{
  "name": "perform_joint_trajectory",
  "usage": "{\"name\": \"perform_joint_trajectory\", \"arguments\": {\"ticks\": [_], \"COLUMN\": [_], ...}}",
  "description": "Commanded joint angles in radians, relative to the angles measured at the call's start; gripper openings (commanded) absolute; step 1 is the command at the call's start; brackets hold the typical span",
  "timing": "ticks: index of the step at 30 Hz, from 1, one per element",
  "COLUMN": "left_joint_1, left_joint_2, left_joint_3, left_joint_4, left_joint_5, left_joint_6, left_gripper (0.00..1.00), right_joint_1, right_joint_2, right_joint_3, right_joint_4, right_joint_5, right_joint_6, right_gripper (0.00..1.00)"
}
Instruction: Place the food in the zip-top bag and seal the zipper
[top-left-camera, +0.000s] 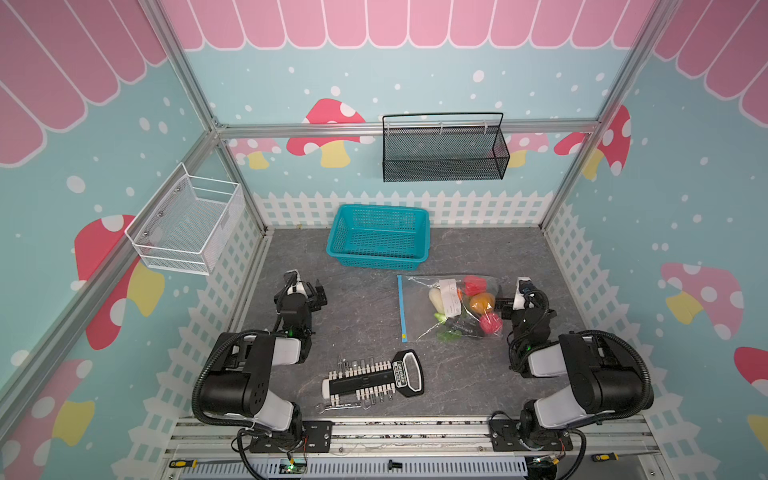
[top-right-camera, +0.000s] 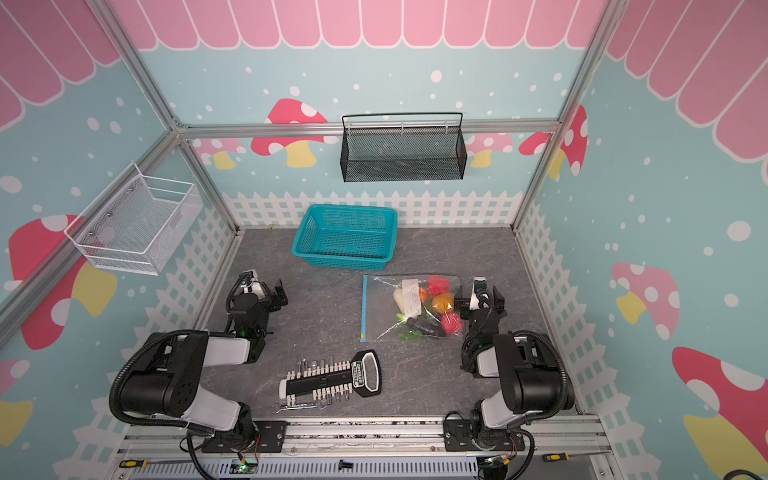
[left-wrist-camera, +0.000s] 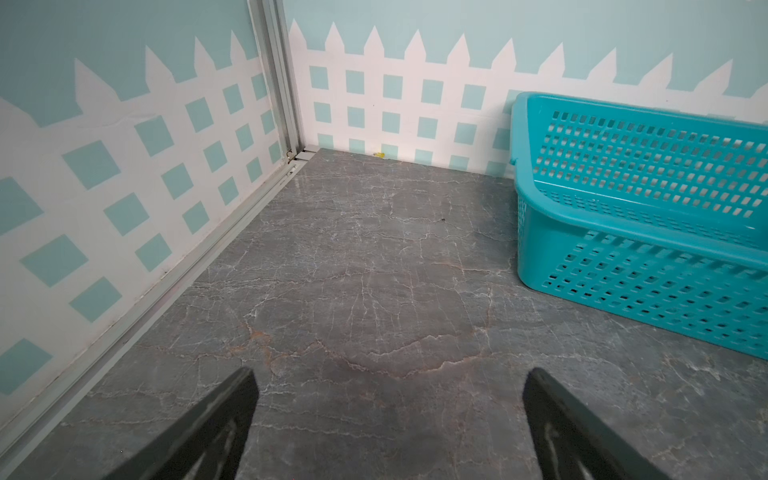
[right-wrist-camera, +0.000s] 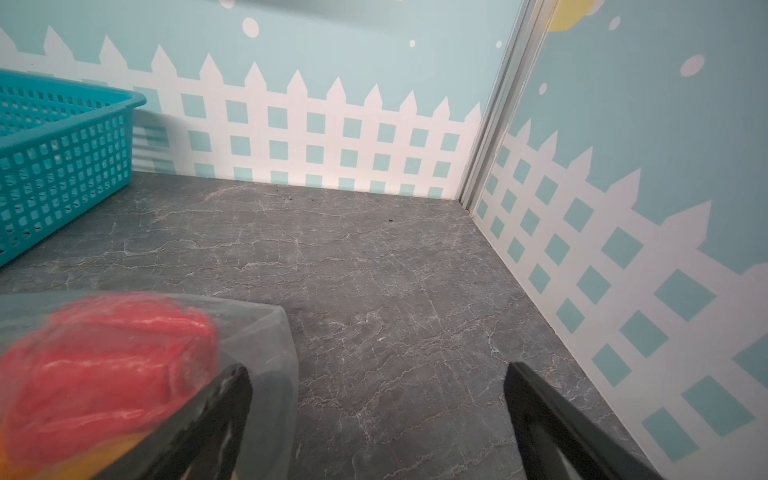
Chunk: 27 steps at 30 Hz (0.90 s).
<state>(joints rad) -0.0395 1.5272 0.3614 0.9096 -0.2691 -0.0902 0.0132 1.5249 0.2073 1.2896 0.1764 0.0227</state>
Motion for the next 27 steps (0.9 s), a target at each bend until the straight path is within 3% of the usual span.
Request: {"name": "perform_joint_trajectory", "arguments": {"ticks": [1, 24, 25, 26, 27], "left_joint_1": [0.007, 0.007, 0.007, 0.007, 0.007], "left_joint_2": [0.010, 0.008, 0.008, 0.008, 0.008], "left_joint_3": [0.016, 0.013, 0.013, 0.013, 0.013], "left_joint_4": [-0.002, 0.001, 0.001, 0.001, 0.002], "left_joint_5": [-0.008, -0.008, -0.007, -0.008, -0.009], "left_joint_6": [-0.001, -0.001, -0.001, -0.001, -0.001], "left_gripper": [1.00, 0.99, 0.93, 0.78, 0.34], "right_joint_1": [0.001, 0.004, 0.004, 0.004, 0.002], "right_joint_2": [0.010, -0.001, 0.000, 0.000, 0.000], "right_joint_3": [0.019, -0.001, -0.002, -0.002, -0.001], "right_joint_4": [-0.013, 0.012, 0.011, 0.011, 0.011], "right_joint_5": [-0.028, -0.035, -0.035, -0.035, -0.037], "right_joint_6": [-0.019, -0.021, -0.020, -0.020, -0.020], "right_gripper": [0.98, 0.98, 0.98, 0.98, 0.98]}}
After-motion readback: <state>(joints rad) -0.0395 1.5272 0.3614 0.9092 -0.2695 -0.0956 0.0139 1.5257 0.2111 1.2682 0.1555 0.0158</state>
